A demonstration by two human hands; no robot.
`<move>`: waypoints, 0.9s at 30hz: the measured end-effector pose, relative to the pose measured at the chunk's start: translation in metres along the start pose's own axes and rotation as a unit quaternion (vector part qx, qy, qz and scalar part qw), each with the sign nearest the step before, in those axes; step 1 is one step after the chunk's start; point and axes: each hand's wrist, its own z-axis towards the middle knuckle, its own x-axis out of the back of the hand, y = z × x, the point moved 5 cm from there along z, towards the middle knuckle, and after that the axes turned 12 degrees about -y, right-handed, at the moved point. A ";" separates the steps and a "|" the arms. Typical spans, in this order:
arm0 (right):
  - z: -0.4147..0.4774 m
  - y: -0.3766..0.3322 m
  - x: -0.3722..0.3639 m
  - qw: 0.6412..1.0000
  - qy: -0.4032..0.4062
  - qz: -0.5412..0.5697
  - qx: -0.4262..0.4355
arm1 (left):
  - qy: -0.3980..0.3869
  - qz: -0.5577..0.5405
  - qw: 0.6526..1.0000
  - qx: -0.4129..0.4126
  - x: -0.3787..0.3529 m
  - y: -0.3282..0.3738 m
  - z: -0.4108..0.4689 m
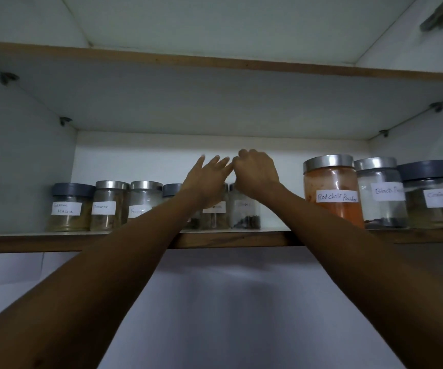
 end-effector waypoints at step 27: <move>-0.108 0.163 0.095 0.999 0.025 -0.043 -0.012 | 0.166 -0.157 0.972 -0.059 0.137 0.167 -0.003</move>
